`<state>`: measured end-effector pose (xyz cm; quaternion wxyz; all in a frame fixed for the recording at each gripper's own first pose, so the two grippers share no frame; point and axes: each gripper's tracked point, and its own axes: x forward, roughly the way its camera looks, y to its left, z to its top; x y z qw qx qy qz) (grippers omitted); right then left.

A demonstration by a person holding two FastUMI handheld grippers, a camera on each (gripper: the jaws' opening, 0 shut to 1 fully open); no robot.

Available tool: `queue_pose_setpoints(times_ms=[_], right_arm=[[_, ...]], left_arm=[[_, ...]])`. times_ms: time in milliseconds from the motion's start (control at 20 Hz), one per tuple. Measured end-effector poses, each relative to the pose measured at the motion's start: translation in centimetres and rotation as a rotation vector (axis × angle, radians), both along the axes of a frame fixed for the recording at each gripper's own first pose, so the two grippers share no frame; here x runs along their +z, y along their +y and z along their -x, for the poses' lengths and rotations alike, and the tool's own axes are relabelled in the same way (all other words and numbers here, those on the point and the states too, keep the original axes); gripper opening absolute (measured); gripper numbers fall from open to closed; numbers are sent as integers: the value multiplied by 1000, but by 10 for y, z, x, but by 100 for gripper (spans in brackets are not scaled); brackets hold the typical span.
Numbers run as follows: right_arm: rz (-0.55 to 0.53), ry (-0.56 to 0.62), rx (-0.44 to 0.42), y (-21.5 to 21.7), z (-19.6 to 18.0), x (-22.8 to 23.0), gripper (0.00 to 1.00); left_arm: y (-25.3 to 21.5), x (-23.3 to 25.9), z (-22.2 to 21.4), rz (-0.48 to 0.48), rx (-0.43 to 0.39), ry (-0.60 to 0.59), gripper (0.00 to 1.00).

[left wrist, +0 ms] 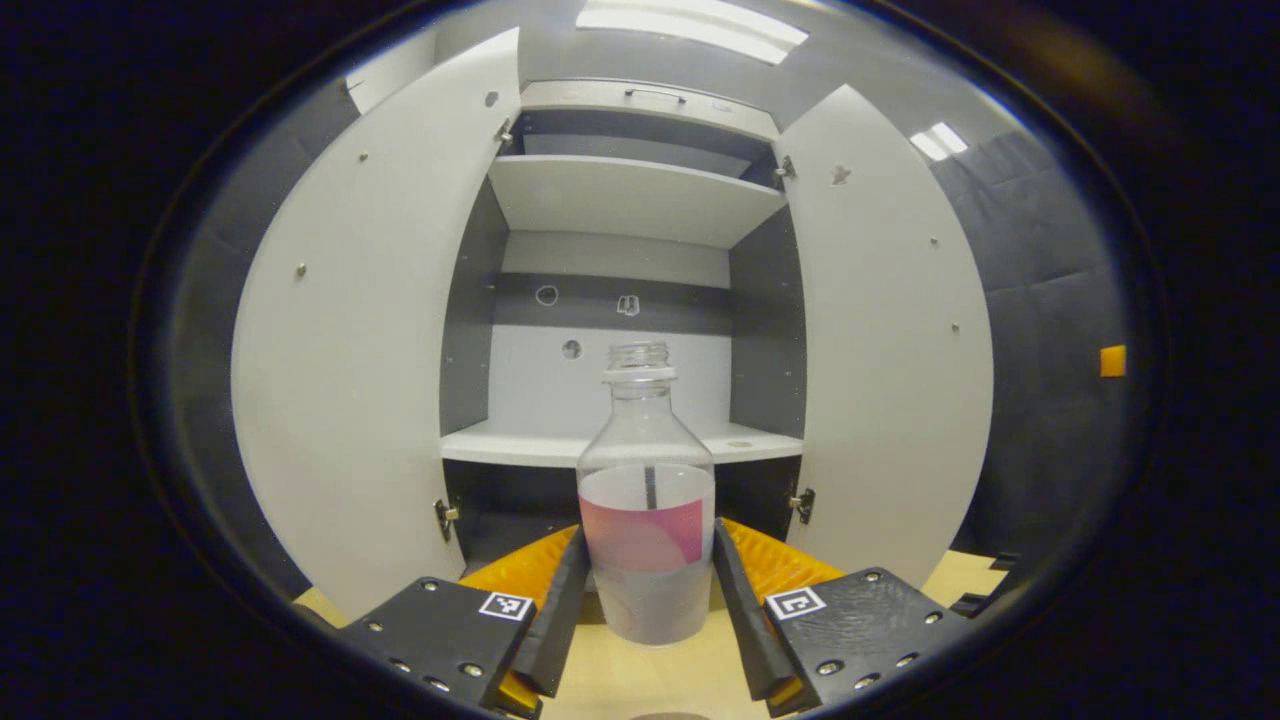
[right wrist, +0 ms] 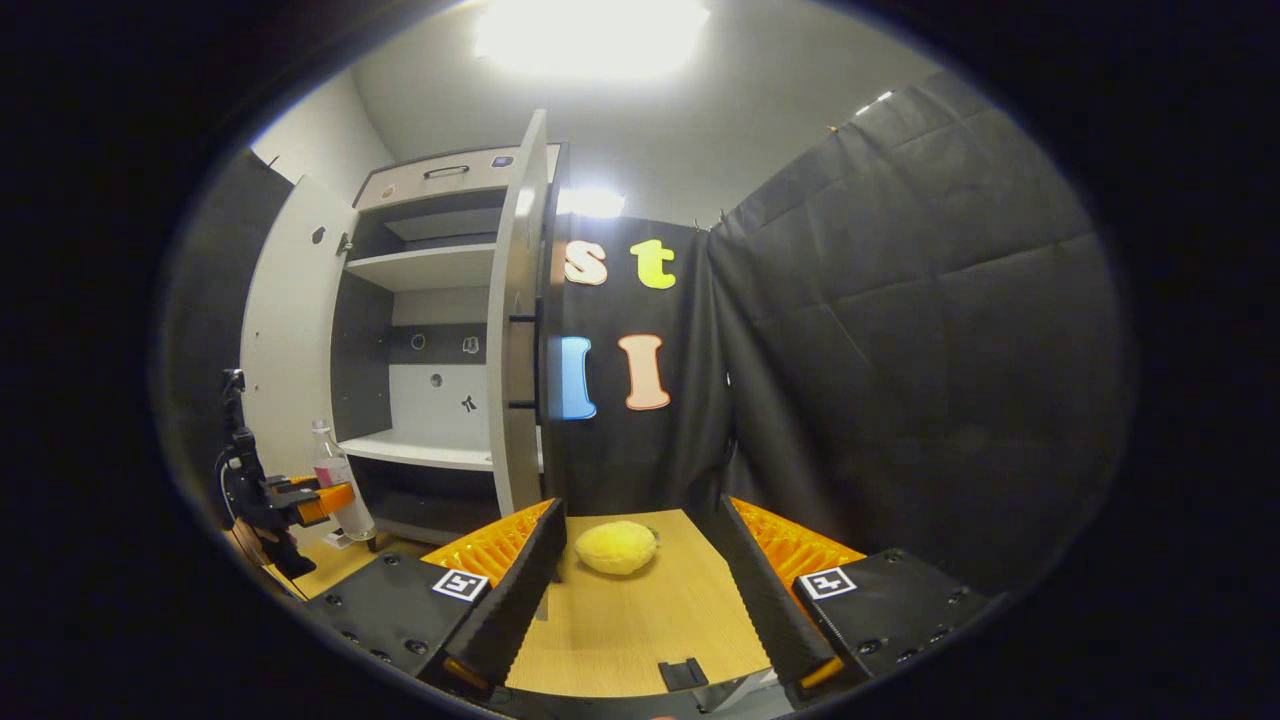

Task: Grasp the bottle in the cabinet with the left hand and place it on the coaster, then close the right door with the right hand and the left door with the left hand.

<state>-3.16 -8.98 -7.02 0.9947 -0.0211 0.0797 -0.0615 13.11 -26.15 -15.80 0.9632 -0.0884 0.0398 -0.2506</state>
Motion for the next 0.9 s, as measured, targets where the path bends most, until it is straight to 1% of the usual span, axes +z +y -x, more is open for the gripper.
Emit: queue_pose_setpoints(times_ms=[200, 350, 400, 550, 600, 650, 750, 800, 850, 900], right_arm=[[8, 5, 24, 8, 1, -3, 96], [13, 16, 37, 13, 0, -8, 97], [16, 21, 41, 14, 0, -10, 94], [27, 31, 55, 20, -2, -12, 94], [32, 35, 60, 22, -3, -14, 96], [35, 39, 64, 23, -5, -14, 94], [37, 41, 69, 26, -7, -15, 94], [37, 42, 71, 27, -8, -16, 97], [37, 45, 73, 28, -9, -17, 94], [39, 51, 75, 30, -10, -19, 94]], left_arm=[[4, -27, 21, -9, 12, 8, 69], [0, -54, 38, -19, -8, 42, 69], [-3, -63, 43, -22, -14, 56, 70], [-6, -89, 53, -25, -18, 101, 70], [-7, -98, 55, -29, -20, 117, 70], [-8, -108, 57, -33, -21, 134, 70], [-11, -122, 58, -44, -27, 160, 70], [-12, -127, 58, -49, -29, 167, 70], [-14, -136, 60, -55, -31, 171, 69], [-14, -142, 63, -59, -31, 176, 69]])
